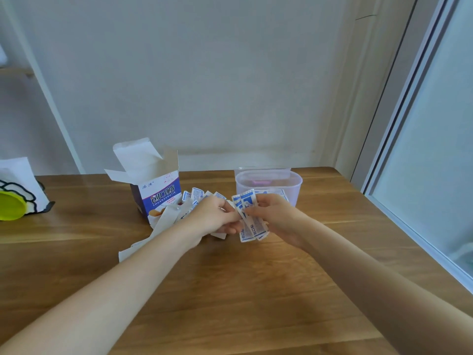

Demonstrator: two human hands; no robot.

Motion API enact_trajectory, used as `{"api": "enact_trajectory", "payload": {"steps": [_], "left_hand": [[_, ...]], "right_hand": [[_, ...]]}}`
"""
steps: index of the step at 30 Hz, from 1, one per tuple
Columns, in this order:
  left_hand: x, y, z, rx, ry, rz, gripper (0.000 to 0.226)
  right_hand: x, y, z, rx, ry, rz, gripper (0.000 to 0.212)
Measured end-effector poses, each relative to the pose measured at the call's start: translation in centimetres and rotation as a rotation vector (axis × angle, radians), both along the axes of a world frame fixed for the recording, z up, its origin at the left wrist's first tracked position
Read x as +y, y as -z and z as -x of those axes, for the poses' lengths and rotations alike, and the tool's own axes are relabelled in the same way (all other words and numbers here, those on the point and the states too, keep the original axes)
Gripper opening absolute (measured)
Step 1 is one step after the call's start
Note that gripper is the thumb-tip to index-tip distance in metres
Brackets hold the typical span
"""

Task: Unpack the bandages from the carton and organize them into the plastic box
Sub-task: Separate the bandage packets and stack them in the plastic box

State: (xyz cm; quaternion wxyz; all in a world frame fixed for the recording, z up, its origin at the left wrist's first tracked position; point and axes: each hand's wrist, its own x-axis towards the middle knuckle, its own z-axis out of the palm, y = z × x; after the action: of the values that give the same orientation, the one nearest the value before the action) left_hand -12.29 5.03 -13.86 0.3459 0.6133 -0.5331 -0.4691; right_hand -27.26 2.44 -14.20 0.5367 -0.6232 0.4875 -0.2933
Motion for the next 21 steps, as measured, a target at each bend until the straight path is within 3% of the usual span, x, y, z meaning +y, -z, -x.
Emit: {"api": "enact_trajectory", "payload": {"steps": [2,5,7,9,12,16,21], "left_hand": [[-0.1,-0.8,-0.2,-0.096,0.017,0.069,0.009],[-0.6,-1.5,-1.6,-0.502,-0.110,0.282,0.003],[-0.8,-1.3,-2.4,-0.760,-0.160,0.320,0.017],[-0.9,-0.5,-2.6,-0.896,-0.132,0.252,0.040],[-0.9,0.6,-1.7,-1.015,-0.080,0.222,0.059],[-0.7,1.4,-0.3,-1.174,0.003,0.247,0.068],[-0.5,1.4,0.4,-1.194,0.019,0.224,0.045]], "right_hand": [[0.1,-0.5,-0.3,0.100,0.030,0.145,0.015],[-0.3,-1.2,-0.3,0.538,0.002,0.580,0.025],[-0.7,-0.8,0.0,0.822,-0.095,0.841,0.040],[-0.8,0.3,0.0,0.955,-0.191,0.939,0.046],[-0.5,2.2,0.1,0.993,-0.238,0.925,0.032],[-0.4,3.5,0.8,0.902,-0.275,0.911,0.024],[-0.2,3.2,0.9,0.843,-0.302,0.820,0.022]]}}
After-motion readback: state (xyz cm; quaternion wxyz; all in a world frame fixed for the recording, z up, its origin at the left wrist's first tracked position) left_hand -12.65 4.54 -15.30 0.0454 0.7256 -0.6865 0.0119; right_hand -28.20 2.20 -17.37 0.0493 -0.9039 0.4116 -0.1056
